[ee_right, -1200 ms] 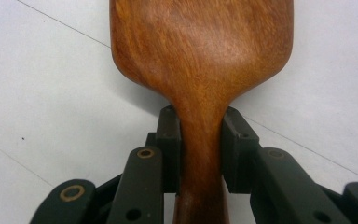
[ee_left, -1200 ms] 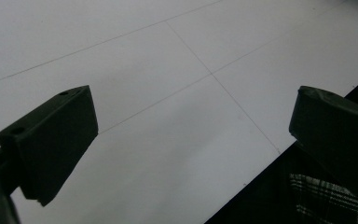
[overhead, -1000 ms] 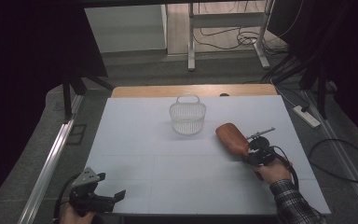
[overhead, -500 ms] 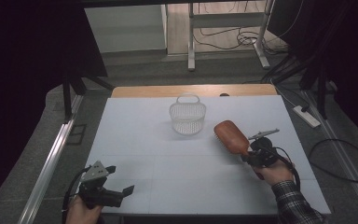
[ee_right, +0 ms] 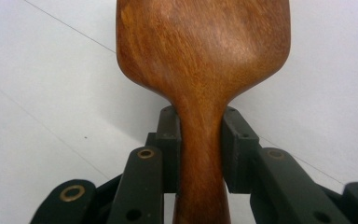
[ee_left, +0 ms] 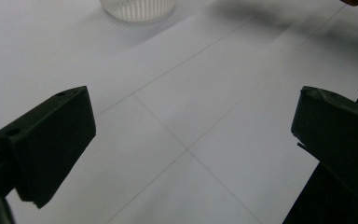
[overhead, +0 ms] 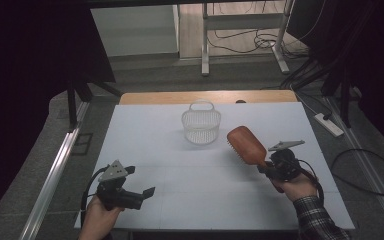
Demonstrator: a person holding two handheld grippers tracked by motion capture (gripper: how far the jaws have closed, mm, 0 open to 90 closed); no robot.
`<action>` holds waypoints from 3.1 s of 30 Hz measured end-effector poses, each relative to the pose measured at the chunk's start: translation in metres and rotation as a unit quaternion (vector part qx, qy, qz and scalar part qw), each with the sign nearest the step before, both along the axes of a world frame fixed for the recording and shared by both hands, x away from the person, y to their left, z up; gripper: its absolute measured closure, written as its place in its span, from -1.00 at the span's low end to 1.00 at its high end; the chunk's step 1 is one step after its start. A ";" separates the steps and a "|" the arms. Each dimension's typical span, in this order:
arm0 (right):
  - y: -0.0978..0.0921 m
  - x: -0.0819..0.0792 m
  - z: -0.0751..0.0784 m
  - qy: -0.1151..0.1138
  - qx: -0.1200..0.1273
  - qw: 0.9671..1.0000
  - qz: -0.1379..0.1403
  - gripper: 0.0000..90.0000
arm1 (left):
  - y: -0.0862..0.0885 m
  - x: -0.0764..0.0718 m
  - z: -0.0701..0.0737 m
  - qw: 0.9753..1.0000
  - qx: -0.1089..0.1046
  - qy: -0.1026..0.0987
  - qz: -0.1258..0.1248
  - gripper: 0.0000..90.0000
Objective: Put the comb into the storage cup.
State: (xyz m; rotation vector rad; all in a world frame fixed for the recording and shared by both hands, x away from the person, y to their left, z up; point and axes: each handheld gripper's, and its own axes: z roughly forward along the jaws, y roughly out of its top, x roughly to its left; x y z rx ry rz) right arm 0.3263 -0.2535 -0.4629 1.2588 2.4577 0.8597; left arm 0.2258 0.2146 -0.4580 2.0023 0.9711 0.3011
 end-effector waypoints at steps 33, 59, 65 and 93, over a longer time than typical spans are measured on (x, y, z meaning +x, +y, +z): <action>0.011 -0.028 0.021 -0.055 0.052 0.996 0.041 0.60 | -0.057 0.064 0.021 0.997 -0.070 0.003 -0.043 -1.00; 0.027 -0.037 0.025 -0.078 0.076 0.992 0.067 0.60 | -0.090 0.091 0.022 0.993 -0.093 0.021 -0.064 -1.00; 0.033 -0.040 0.024 -0.081 0.083 0.990 0.076 0.60 | -0.088 0.091 0.018 0.991 -0.111 0.030 -0.073 -1.00; 0.074 -0.053 0.019 -0.096 0.118 0.980 0.130 0.60 | -0.097 0.093 0.008 0.981 -0.159 0.064 -0.087 -1.00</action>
